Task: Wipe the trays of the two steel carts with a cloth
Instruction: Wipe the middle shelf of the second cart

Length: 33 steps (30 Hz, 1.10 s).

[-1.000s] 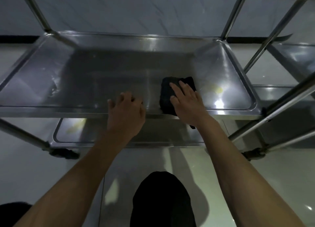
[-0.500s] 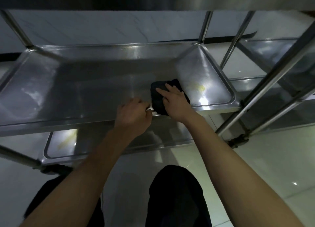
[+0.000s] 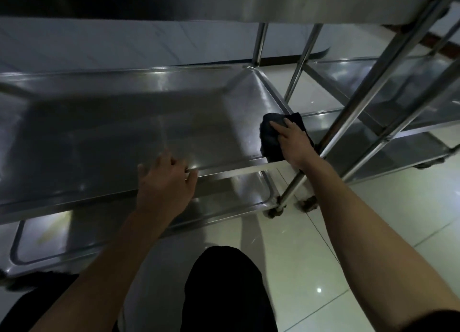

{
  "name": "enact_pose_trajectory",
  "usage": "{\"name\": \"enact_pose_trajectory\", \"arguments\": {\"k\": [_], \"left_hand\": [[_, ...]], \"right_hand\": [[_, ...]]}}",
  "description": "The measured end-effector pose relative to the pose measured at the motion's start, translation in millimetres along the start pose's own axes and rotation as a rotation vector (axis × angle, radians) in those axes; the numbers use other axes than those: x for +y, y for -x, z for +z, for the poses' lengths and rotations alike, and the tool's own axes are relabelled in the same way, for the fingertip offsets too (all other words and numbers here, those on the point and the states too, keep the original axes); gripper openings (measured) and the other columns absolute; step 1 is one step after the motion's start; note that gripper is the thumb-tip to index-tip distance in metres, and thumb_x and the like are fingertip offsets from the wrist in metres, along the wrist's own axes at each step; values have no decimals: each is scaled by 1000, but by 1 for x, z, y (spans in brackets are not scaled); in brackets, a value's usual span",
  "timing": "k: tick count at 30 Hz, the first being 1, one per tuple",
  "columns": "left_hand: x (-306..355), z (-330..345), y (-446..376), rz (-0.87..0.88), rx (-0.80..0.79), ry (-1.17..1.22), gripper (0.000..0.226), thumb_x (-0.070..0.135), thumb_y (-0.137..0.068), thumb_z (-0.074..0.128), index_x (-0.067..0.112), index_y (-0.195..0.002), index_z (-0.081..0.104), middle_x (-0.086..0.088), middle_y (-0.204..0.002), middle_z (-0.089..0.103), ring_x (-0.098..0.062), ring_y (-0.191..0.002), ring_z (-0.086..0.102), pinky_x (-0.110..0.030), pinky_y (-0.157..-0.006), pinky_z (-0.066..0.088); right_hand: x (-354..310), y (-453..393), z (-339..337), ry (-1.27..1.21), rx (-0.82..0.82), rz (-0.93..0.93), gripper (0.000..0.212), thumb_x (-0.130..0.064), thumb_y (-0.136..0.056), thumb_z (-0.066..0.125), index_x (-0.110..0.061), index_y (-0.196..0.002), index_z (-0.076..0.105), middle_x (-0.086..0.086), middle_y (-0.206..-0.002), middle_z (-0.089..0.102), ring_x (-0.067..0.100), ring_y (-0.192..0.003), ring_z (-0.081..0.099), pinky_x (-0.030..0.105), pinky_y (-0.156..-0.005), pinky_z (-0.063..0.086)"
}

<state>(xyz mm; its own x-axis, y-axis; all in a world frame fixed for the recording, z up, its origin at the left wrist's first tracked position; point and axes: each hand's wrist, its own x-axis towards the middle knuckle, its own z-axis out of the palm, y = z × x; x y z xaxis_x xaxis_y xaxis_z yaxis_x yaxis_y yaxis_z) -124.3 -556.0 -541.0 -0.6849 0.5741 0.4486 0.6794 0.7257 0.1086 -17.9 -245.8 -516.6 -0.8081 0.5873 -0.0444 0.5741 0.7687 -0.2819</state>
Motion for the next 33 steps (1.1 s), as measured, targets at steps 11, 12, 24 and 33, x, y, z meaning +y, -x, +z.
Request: {"name": "enact_pose_trajectory", "arguments": {"k": [11,12,24,33], "left_hand": [[-10,-9,-2,-14,-129,111,23,40,-93,57,22,-93,71,-2,-103,61,-28,-95,61,-48,-92,45],[-17,-12,-4,-8,-140,135,22,40,-93,56,25,-93,71,0,-103,61,-26,-95,62,-43,-88,44],[-92,-35,12,-154,-252,115,27,37,-100,46,28,-109,70,3,-123,55,-25,-111,56,-42,-100,38],[-119,-42,24,-146,-251,128,28,36,-102,48,25,-106,73,1,-122,58,-28,-112,57,-49,-100,40]], "right_hand": [[-54,11,18,-14,77,-109,51,-24,-106,30,-15,-156,27,7,-165,20,26,-151,18,47,-120,20],[-64,9,22,34,64,-142,51,-25,-107,29,-15,-157,26,7,-165,20,26,-151,17,46,-120,21],[-186,12,74,73,33,-305,53,-27,-106,33,-19,-157,23,9,-165,17,30,-151,17,46,-121,17],[-253,8,89,-89,-50,-398,49,-27,-107,32,-25,-155,30,2,-165,20,25,-152,14,46,-122,15]]}}
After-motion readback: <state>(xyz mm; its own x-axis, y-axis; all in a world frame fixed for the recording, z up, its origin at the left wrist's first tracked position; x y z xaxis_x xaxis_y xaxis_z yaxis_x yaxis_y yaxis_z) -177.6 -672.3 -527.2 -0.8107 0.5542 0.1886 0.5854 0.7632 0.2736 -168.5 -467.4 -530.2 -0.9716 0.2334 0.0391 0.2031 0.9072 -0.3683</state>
